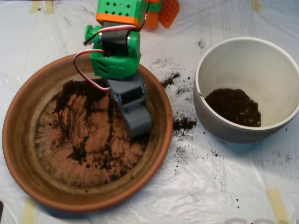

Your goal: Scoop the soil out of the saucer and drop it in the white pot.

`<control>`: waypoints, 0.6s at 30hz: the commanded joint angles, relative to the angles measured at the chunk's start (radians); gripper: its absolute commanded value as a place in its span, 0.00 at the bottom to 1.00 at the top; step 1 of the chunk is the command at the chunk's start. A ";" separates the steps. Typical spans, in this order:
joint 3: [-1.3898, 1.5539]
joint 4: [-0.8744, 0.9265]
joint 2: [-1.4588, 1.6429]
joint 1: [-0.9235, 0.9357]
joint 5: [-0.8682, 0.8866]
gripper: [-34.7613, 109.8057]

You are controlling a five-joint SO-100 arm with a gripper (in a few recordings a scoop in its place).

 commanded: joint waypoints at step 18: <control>0.189 -0.112 0.179 -0.064 0.025 0.26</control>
